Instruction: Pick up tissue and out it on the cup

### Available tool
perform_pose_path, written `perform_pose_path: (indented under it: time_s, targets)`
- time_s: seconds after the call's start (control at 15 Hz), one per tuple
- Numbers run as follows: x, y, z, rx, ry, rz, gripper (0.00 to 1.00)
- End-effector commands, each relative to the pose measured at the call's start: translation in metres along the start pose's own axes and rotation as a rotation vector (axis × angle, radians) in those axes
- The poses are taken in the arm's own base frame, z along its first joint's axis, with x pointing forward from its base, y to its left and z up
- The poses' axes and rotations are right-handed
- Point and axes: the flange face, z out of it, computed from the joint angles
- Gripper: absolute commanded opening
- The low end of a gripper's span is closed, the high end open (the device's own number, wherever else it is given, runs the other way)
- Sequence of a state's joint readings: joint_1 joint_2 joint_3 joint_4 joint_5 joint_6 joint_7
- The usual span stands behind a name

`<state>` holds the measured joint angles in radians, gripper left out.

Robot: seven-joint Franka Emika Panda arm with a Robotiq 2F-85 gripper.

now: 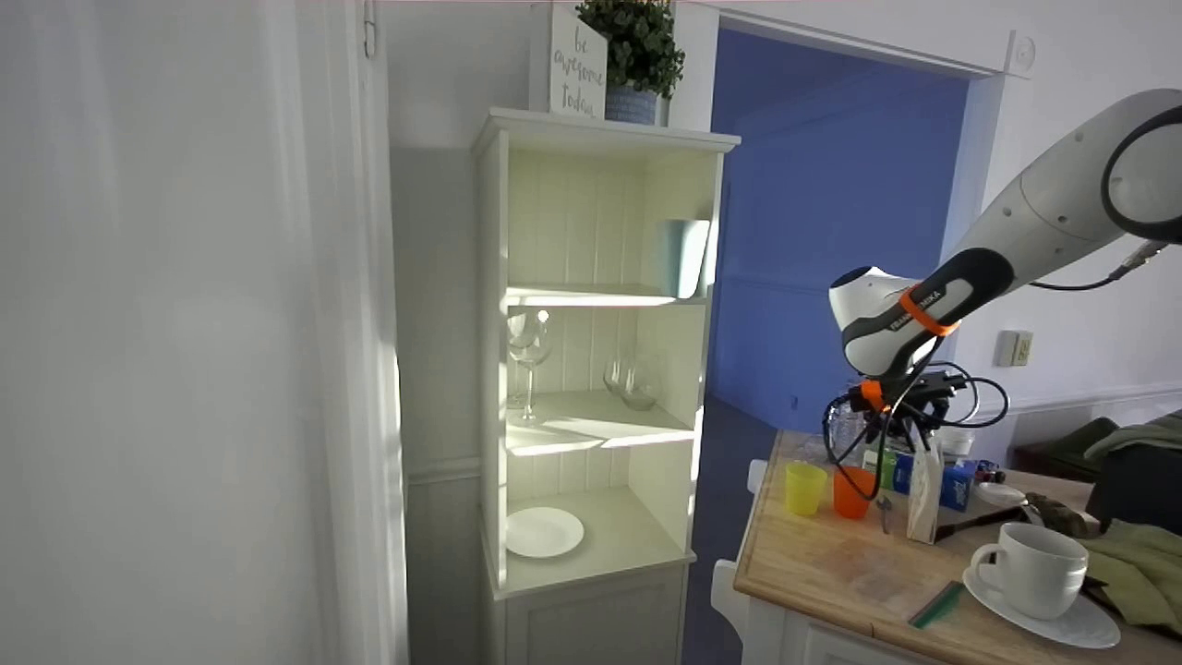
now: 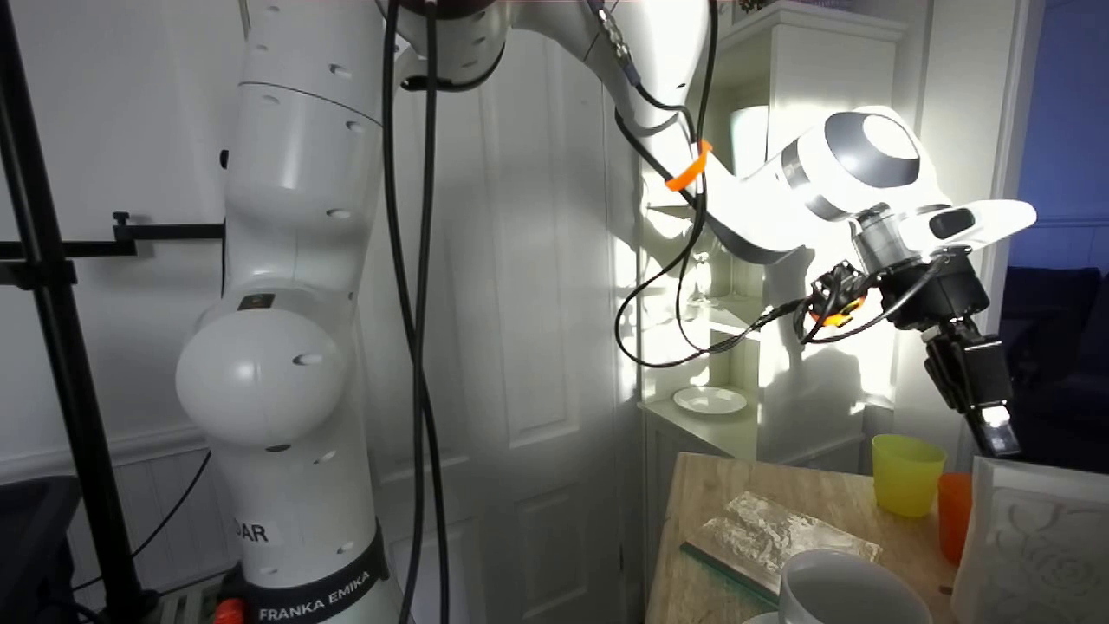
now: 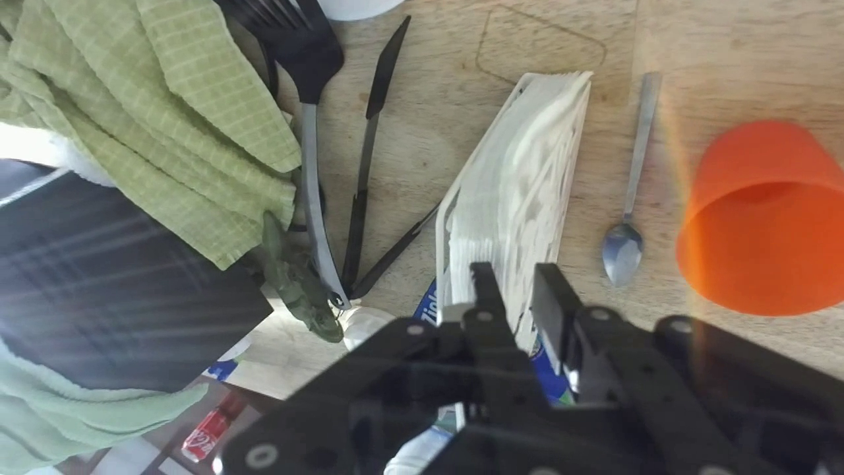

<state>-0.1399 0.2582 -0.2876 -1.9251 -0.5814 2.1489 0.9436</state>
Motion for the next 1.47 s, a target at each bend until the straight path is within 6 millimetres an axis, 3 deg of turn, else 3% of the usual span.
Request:
perform_pose_path:
  time_s: [0.0,0.87,1.4]
  targets:
    - [0.004,0.003,-0.003,-0.029,0.028,0.003,0.22]
    - [-0.004,0.001,-0.004,-0.031,0.022,-0.054,0.22]
    - [-0.01,-0.001,-0.003,-0.04,0.014,-0.092,0.28]
